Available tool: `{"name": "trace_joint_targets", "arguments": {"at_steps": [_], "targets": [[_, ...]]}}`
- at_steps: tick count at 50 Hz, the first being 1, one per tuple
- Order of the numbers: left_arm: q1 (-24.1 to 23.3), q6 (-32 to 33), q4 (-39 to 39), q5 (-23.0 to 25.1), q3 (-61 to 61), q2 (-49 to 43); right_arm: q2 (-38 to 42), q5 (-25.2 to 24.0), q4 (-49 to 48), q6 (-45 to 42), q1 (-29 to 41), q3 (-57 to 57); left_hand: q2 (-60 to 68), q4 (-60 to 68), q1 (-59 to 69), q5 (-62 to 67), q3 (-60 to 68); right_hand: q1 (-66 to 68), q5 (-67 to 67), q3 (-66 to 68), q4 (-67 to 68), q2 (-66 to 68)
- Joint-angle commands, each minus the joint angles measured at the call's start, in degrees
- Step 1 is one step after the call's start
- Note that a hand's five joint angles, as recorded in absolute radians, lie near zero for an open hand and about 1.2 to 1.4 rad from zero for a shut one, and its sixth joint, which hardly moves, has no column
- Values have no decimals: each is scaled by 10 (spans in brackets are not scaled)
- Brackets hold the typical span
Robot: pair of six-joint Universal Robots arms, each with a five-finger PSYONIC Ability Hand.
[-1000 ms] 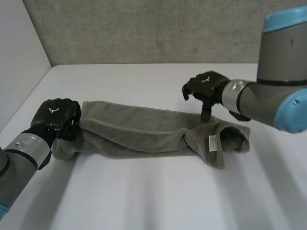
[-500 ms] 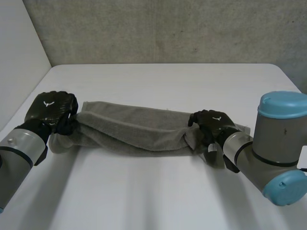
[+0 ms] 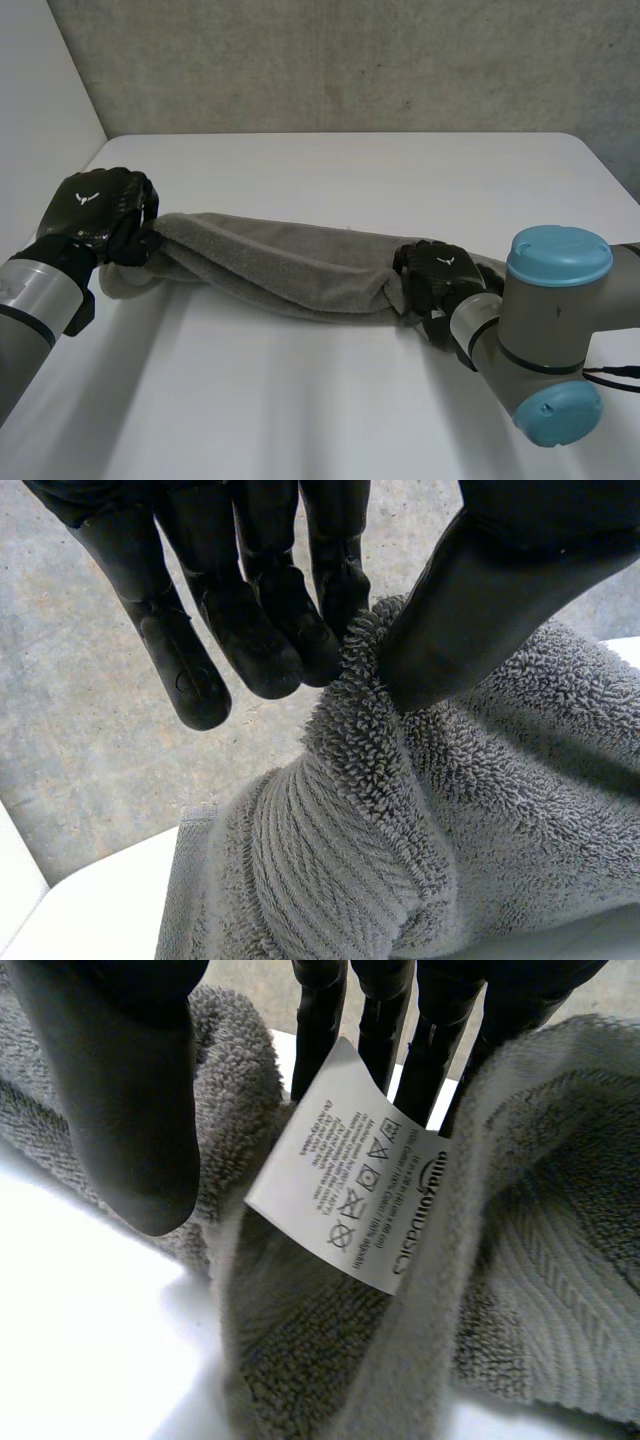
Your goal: Fold the towel.
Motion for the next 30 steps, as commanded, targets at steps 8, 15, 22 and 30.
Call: {"name": "trace_joint_targets", "arguments": {"at_steps": [8,15,22,30], "targets": [[0,0,-1,0,-1,8,19,0,-15,8,8,-2,5,2,19,11,5,194,192,197,196,200],[6,0,-1,0,0,15,5,1,-16,8,0,-7,5,2,19,11,5,479,477,481,481,484],[14,-12,-2,-1,0,27,-96,-82,109,-89,-17,-98,5,2,19,11,5,479,477,481,481,484],[14,-26,-9,1,-2,28,-100,-168,397,-294,-51,-244,5,2,19,11,5,479,477,481,481,484]]}}
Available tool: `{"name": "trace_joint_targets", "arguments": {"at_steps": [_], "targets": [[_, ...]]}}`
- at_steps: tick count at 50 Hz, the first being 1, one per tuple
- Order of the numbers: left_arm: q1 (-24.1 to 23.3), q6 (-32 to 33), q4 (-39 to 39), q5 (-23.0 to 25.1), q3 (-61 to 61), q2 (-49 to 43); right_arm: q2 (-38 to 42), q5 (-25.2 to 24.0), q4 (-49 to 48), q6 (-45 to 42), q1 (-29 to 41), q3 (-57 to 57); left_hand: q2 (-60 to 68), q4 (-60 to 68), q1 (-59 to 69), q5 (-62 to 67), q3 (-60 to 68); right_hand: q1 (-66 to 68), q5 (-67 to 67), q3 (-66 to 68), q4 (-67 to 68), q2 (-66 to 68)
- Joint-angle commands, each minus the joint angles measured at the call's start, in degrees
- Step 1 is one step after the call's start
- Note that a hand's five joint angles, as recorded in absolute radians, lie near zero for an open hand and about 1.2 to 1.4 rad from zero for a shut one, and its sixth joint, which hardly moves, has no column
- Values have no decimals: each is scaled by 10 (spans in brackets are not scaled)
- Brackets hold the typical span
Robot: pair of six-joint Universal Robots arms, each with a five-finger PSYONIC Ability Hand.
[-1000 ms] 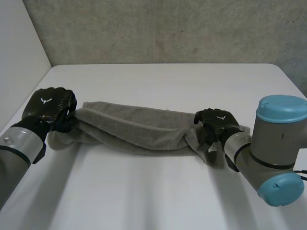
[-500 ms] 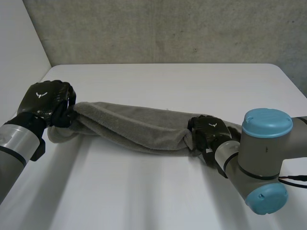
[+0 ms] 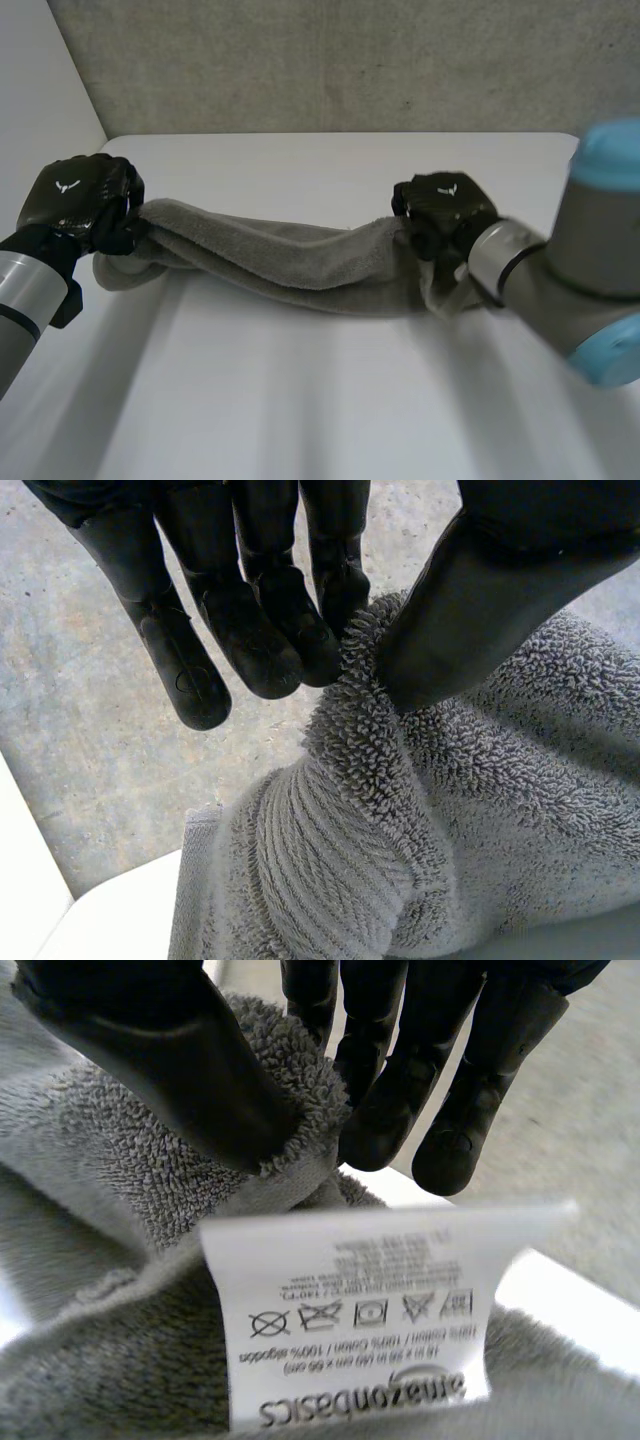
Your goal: Fold the towel.
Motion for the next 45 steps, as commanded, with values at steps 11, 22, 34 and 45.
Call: {"name": "trace_joint_targets", "arguments": {"at_steps": [11,22,34,45], "targets": [[-3,20,-30,4,-2,2,22,-68,416,-305,-61,-162,5,2,19,11,5,50,46,38,35,68],[-19,246,-23,1,57,-95,94,6,398,-429,-48,-245,5,2,19,11,5,50,46,38,35,68],[-70,275,55,-105,429,-248,200,80,126,-418,-10,-670,5,2,19,11,5,50,46,38,35,68],[-79,249,256,-178,590,-266,188,35,24,-319,-11,-727,5,2,19,11,5,50,46,38,35,68]]}}
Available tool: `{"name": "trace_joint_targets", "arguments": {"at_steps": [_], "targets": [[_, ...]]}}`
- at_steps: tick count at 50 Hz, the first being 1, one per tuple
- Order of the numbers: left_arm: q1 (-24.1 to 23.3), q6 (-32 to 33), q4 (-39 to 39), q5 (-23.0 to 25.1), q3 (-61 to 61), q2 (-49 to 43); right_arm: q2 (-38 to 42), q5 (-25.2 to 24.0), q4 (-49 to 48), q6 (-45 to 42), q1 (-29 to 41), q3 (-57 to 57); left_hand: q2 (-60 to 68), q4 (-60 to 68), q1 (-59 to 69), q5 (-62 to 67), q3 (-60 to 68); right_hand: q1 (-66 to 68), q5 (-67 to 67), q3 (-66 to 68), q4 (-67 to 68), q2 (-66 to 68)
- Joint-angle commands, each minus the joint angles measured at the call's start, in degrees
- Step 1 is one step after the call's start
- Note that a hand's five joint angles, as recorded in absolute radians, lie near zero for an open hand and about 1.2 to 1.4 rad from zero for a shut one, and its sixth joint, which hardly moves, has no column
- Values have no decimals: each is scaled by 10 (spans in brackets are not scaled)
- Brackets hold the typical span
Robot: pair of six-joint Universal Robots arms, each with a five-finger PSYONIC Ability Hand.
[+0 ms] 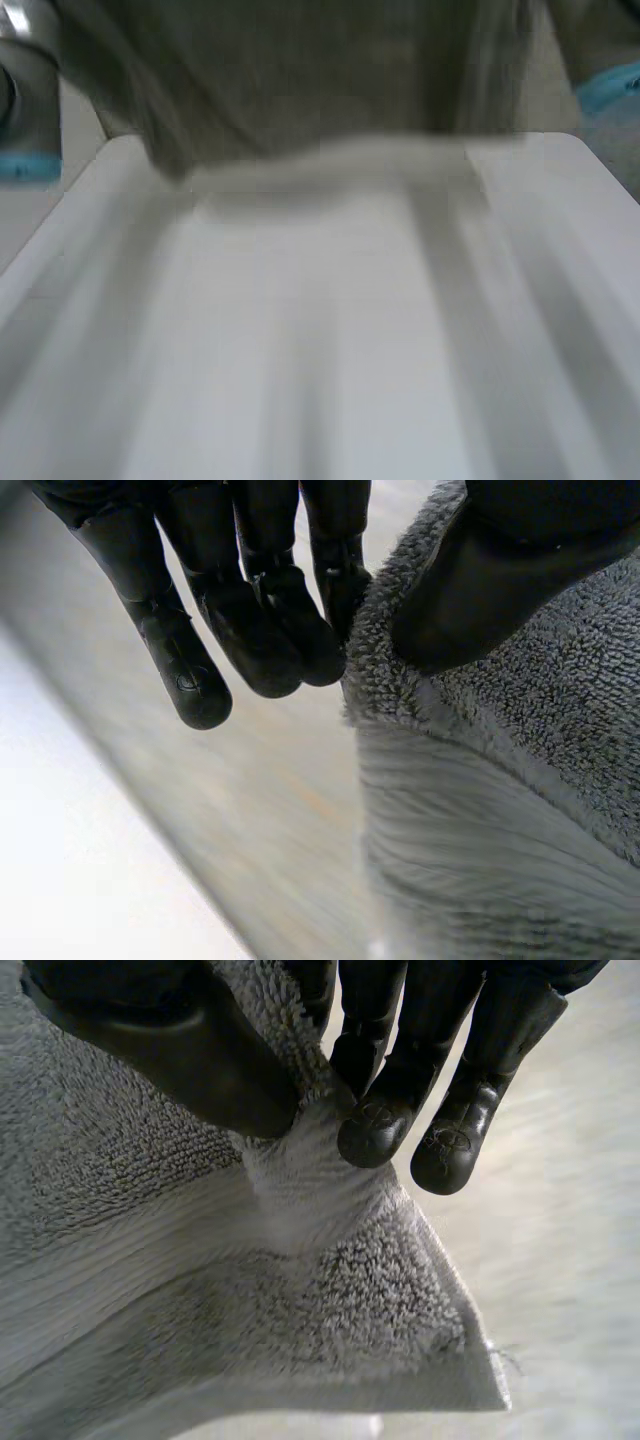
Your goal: Fold the towel.
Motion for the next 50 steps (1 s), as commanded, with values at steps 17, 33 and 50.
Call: {"name": "trace_joint_targets", "arguments": {"at_steps": [17,33,50], "targets": [[11,-44,67,26,-223,-27,17,-131,83,57,-15,228,5,2,19,11,5,50,15,33,35,41],[32,48,156,108,-472,-75,23,-153,23,38,-15,534,-3,-6,11,3,-3,50,15,33,35,41],[78,105,152,114,-551,10,-169,-152,27,47,-41,724,-630,-633,-616,-624,-630,50,15,33,35,41]]}}
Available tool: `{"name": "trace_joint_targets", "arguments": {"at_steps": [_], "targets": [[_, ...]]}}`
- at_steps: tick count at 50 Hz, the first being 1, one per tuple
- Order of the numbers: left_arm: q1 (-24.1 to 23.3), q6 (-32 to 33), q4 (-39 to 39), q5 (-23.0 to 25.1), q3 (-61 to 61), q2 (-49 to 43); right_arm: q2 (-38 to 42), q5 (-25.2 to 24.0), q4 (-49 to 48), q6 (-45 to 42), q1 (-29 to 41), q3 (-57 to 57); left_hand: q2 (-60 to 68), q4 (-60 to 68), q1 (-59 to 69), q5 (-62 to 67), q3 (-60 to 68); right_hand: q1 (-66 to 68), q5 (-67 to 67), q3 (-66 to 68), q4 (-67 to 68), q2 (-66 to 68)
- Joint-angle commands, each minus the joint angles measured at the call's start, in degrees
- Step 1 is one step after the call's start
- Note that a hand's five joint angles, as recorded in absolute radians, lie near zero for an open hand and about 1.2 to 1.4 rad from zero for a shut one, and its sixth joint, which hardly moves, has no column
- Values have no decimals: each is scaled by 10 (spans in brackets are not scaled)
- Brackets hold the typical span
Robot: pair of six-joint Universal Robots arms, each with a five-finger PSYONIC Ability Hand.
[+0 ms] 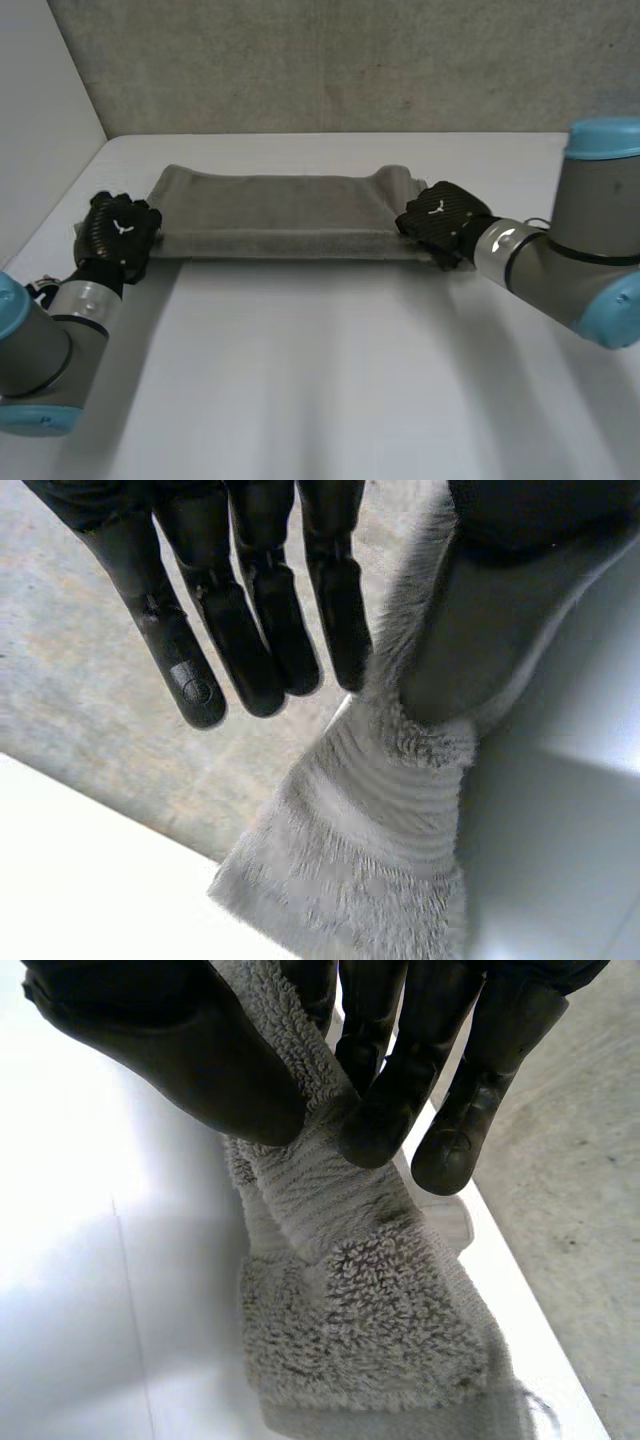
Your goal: Fold the towel.
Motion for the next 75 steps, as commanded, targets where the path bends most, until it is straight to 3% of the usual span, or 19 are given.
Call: {"name": "trace_joint_targets", "arguments": {"at_steps": [1,11,17,23,28,31,35,38,75], "targets": [[2,-5,1,2,-18,22,-55,0,2,2,-7,84,-320,-335,-320,-333,-337,50,11,30,35,41],[5,4,-1,0,-11,-42,-83,-1,-32,6,-17,160,-346,-360,-345,-358,-362,50,11,30,35,41],[8,2,-4,1,-20,-35,-83,0,-61,33,-25,171,-342,-357,-342,-354,-359,50,11,30,35,41],[9,0,-61,6,-36,11,-70,0,-70,64,-26,173,-342,-357,-342,-354,-359,50,11,30,35,41],[33,-1,-142,55,-36,45,-61,0,-72,64,-29,166,-339,-353,-339,-351,-356,50,11,30,35,41],[79,-1,-212,125,-38,72,-52,14,-71,70,-52,160,-334,-348,-334,-346,-351,50,11,30,35,41],[108,-1,-272,177,-36,84,-30,42,-72,80,-57,152,-331,-345,-330,-343,-347,50,11,30,35,41],[113,1,-301,196,-32,84,-21,44,-75,92,-58,147,-327,-341,-327,-339,-344,50,11,30,35,41],[110,-7,-303,193,18,-20,1,42,-81,116,-67,137,-238,-252,-238,-250,-255,50,11,30,35,41]]}}
